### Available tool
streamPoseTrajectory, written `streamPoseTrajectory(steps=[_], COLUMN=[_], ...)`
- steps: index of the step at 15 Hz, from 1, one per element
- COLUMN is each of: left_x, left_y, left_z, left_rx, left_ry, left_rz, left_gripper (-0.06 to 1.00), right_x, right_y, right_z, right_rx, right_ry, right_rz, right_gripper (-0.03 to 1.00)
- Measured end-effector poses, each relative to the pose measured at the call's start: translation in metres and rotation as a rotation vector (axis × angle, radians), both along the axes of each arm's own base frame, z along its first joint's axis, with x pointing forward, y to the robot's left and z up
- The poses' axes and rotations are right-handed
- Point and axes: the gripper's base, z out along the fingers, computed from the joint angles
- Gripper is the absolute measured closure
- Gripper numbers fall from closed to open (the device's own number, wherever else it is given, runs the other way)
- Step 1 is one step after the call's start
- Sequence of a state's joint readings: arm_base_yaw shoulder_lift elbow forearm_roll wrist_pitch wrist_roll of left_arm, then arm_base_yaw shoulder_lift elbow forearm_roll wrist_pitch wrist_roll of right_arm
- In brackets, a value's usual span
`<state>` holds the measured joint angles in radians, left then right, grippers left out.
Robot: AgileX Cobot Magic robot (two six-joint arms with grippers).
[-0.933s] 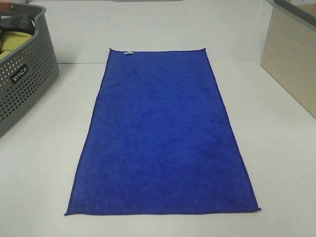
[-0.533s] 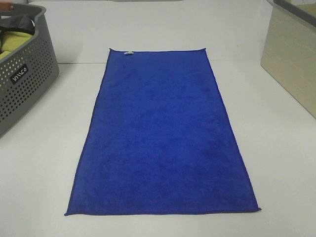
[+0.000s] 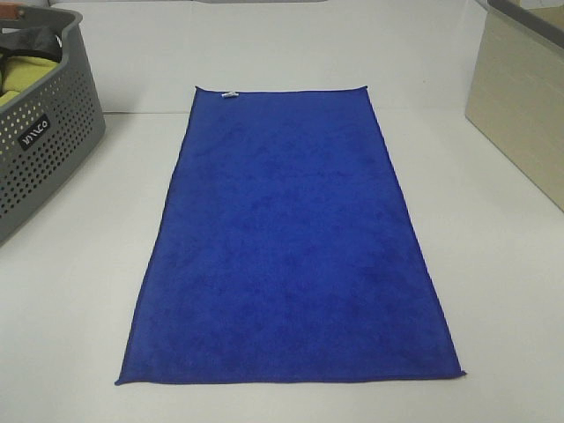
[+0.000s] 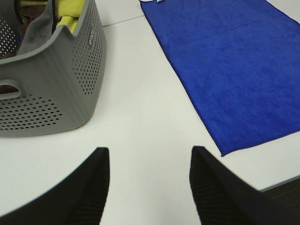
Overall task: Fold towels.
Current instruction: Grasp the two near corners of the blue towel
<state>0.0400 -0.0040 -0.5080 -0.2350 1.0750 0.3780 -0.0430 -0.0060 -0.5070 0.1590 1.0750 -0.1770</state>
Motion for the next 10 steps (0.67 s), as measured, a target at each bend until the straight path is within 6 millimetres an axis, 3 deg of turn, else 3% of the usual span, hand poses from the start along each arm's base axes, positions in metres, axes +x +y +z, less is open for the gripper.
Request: streamPoseTrajectory(steps=[10], left_x=[0.0000], left_y=[0.0000], left_z=[0.0000], left_rx=[0.000], left_ry=[0.000], left_rz=[0.000], left_gripper=[0.43], right_x=[0.0000], right_y=[0.0000], right_z=[0.0000], right_rx=[0.000], right_ry=[0.000], right_rz=[0.000], right_gripper=[0.20])
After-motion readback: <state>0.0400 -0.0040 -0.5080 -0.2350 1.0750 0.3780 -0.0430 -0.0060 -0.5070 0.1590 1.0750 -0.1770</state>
